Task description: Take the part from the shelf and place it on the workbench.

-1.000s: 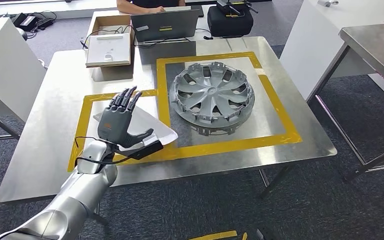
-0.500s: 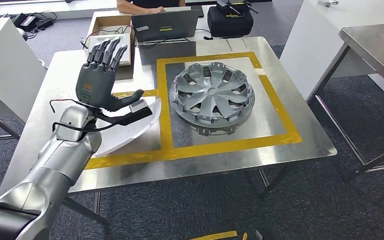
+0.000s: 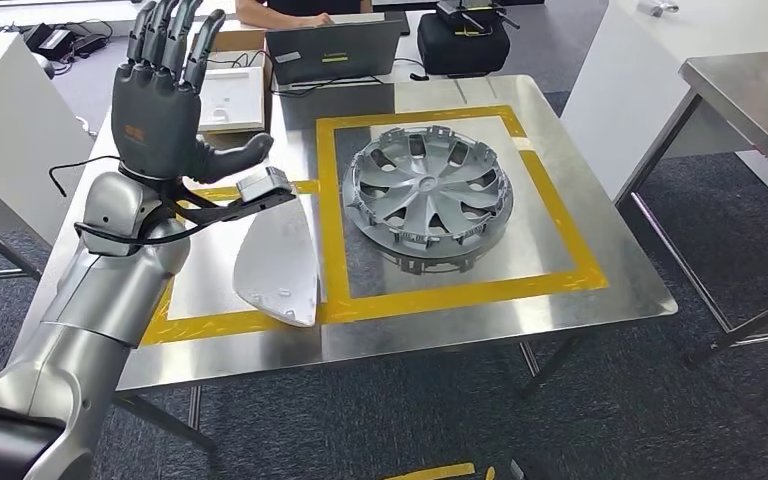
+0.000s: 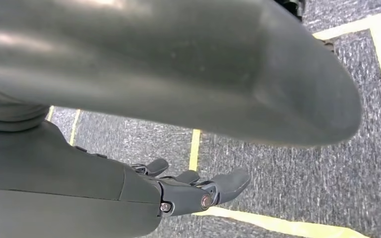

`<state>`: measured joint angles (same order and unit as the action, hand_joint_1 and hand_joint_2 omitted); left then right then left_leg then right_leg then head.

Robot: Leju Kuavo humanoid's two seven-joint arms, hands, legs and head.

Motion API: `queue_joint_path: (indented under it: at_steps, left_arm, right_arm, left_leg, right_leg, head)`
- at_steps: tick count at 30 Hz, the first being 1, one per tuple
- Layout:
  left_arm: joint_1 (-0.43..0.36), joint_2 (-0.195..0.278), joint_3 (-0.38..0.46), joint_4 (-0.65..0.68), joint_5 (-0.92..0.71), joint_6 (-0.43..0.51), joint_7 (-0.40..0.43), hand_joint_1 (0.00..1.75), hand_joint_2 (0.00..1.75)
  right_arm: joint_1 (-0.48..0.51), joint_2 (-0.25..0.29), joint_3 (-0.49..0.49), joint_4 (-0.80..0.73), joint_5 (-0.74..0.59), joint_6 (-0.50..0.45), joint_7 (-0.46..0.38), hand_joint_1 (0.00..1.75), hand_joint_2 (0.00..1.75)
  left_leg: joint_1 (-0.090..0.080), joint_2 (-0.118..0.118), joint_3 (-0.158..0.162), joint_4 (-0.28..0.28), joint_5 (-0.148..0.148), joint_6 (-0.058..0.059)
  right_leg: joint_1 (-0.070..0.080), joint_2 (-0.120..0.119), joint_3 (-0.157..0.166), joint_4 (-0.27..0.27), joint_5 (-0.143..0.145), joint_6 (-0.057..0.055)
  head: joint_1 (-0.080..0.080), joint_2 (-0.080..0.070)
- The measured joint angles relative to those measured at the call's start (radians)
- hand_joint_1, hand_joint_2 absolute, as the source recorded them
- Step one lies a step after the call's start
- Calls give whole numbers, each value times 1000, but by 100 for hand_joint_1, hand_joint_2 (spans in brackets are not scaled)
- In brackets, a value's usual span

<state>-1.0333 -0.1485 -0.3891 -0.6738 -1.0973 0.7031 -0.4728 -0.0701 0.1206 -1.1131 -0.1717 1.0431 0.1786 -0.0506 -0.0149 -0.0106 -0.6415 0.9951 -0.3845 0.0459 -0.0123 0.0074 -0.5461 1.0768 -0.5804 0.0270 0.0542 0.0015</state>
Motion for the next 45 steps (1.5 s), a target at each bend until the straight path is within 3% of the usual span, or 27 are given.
queue_joint_path:
  at_steps: [2, 3, 4, 5, 8, 10, 13, 15, 17, 19, 20, 21, 24, 26, 28, 29, 30, 32, 33, 34, 35, 36, 38, 40, 43, 44, 45]
  left_arm:
    - [6, 0, 0, -38, -6, 0, 4, 0, 0]
    - [12, 0, 0, -52, -14, 0, 11, 0, 0]
    - [17, 1, 0, -65, -23, 0, 19, 0, 0]
    - [20, 2, 0, -75, -30, 0, 29, 0, 0]
    - [21, 14, 2, -98, -43, 0, 50, 0, 0]
    - [21, 26, 7, -107, -50, 0, 49, 0, 0]
    - [23, 54, 24, -112, -61, 0, 39, 0, 0]
    - [26, 74, 36, -113, -67, 0, 33, 0, 0]
    - [32, 89, 47, -113, -74, 0, 26, 0, 0]
    - [44, 102, 56, -113, -79, 0, 20, 0, 0]
    - [49, 107, 59, -113, -79, 0, 18, 0, 0]
    - [52, 111, 62, -113, -79, 0, 17, 0, 0]
    - [49, 117, 72, -116, -83, 0, 15, 0, 0]
    - [47, 118, 77, -119, -87, 0, 16, 0, 0]
    - [45, 118, 81, -119, -90, 0, 17, 0, 0]
    - [44, 118, 81, -120, -90, 0, 17, 0, 0]
    - [44, 117, 82, -119, -91, 0, 18, 0, 0]
    - [45, 117, 82, -119, -91, 0, 18, 0, 0]
    - [47, 117, 82, -119, -91, 0, 18, 0, 0]
    - [50, 117, 82, -119, -91, 0, 18, 0, 0]
    - [52, 117, 82, -118, -93, 0, 18, 0, 0]
    - [54, 117, 82, -117, -95, 0, 18, 0, 0]
    - [54, 115, 82, -117, -103, 0, 23, 0, 0]
    - [52, 111, 81, -117, -116, 0, 35, 0, 0]
    - [41, 110, 80, -111, -130, 0, 63, 0, 0]
    - [36, 112, 79, -107, -132, 0, 72, 0, 0]
    - [32, 115, 78, -102, -132, 0, 78, 0, 0]
  right_arm:
    - [0, 1, 0, 0, -1, -1, 2, 0, 0]
    - [1, 1, 0, 0, -1, -1, 3, 0, 0]
    - [1, 1, 0, 0, -1, -1, 3, 0, 0]
    - [1, 1, -1, 0, -1, -1, 1, 0, 0]
    - [-1, 2, -1, 0, 1, 0, -3, 0, 0]
    - [-2, 4, -2, 0, 4, 1, 0, 0, 0]
    - [-1, 4, -2, 0, 9, 7, -2, 0, 0]
    - [0, 4, -2, 0, 12, 13, -4, 0, 0]
    - [0, 4, -2, 0, 14, 16, -3, 0, 0]
    - [0, 4, -2, 0, 14, 16, -2, 0, 0]
    - [0, 4, -2, 0, 14, 15, -2, 0, 0]
    - [0, 4, -2, 0, 14, 14, -2, 0, 0]
    - [-1, 5, -2, 0, 14, 13, -2, 0, 0]
    - [-2, 5, -2, 0, 14, 12, -2, 0, 0]
    - [-3, 5, -2, 0, 14, 11, -2, 0, 0]
    - [-3, 5, -2, 0, 14, 11, -2, 0, 0]
    - [-3, 5, -2, 0, 14, 12, -2, 0, 0]
    - [-3, 5, -2, 0, 14, 12, -2, 0, 0]
    - [-3, 4, -2, 0, 14, 12, -2, 0, 0]
    - [-4, 4, -2, 0, 14, 12, -2, 0, 0]
    - [-4, 3, -2, 0, 14, 11, -2, 0, 0]
    - [-4, 2, -2, 0, 13, 11, -2, 0, 0]
    - [-6, 1, -3, 0, 9, 10, -1, 0, 0]
    - [-8, 1, -3, 0, 6, 10, -1, 0, 0]
    - [-10, 2, -5, 0, 5, 9, -1, 0, 0]
    - [-11, 2, -6, 0, 6, 9, -1, 0, 0]
    - [-12, 3, -6, 0, 6, 9, -1, 0, 0]
  left_leg:
    - [1, 2, -2, 2, 0, 0]
    - [1, 3, -5, 4, 0, 0]
    - [2, 4, -8, 7, 0, -1]
    - [4, 4, -12, 12, 1, -3]
    - [10, 2, -29, 32, 3, -21]
    - [7, -2, -37, 40, 8, -36]
    - [7, -5, -47, 44, 13, -59]
    - [11, -2, -69, 97, -43, -71]
    - [14, 1, -105, 219, -135, -79]
    - [15, 3, -115, 311, -176, -80]
    - [14, 3, -97, 308, -169, -77]
    - [13, 3, -59, 268, -150, -71]
    - [3, 5, 76, 79, -128, -47]
    - [-4, 6, 97, 42, -126, -42]
    - [-4, 9, 92, 26, -107, -32]
    - [-1, 11, 88, 18, -94, -25]
    - [3, 13, 82, 10, -80, -20]
    - [7, 15, 60, 6, -57, -13]
    - [7, 15, 46, 8, -48, -13]
    - [7, 16, 31, 10, -38, -14]
    - [8, 16, 16, 14, -29, -16]
    - [9, 17, 1, 19, -21, -18]
    - [11, 16, -27, 33, -8, -27]
    - [10, 16, -42, 46, 3, -39]
    - [10, 14, -47, 45, 18, -57]
    - [11, 14, -53, 53, 5, -64]
    - [12, 13, -64, 79, -27, -71]
  right_leg:
    - [-2, -1, -66, 138, -65, 5]
    - [-4, -1, -93, 190, -79, 8]
    - [-6, -1, -105, 211, -74, 10]
    - [-9, -2, -96, 187, -47, 13]
    - [-16, 0, -12, 12, 41, 20]
    - [-15, 6, 0, -24, 52, 8]
    - [-16, 7, -18, -21, 67, -24]
    - [-17, 4, -34, -23, 84, -40]
    - [-14, 2, -56, -23, 101, -47]
    - [-10, 0, -80, -22, 118, -50]
    - [-7, 0, -91, -21, 126, -50]
    - [-4, 0, -101, -21, 134, -50]
    - [-1, -2, -118, -24, 157, -42]
    - [-5, -3, -118, -30, 171, -30]
    - [-5, -3, -118, -36, 178, -17]
    - [-5, -3, -124, -26, 162, -12]
    - [-4, -2, -136, 2, 130, -8]
    - [-6, -3, -172, 114, 37, -1]
    - [-6, -3, -187, 174, 5, 3]
    - [-7, -3, -190, 214, -6, 6]
    - [-7, -3, -178, 224, 4, 9]
    - [-8, -4, -148, 199, 27, 11]
    - [-10, -5, -54, 75, 56, 13]
    - [-7, -2, 3, -12, 48, 0]
    - [-5, -2, -5, -26, 55, -29]
    - [-6, -3, -13, -28, 66, -36]
    - [-8, -4, -22, -31, 78, -43]
  head:
    - [2, 0]
    - [2, 0]
    - [2, 0]
    - [2, 0]
    - [4, 0]
    - [5, 0]
    - [3, 0]
    - [1, 0]
    - [-1, 0]
    - [-1, 0]
    - [-1, 0]
    - [-1, 0]
    - [0, 0]
    - [-2, 0]
    - [-4, 0]
    - [-3, 0]
    - [-1, 0]
    - [2, 0]
    - [3, 0]
    - [3, 0]
    - [3, 0]
    - [3, 0]
    - [3, 0]
    - [4, 0]
    - [5, 0]
    - [4, 0]
    - [3, 0]
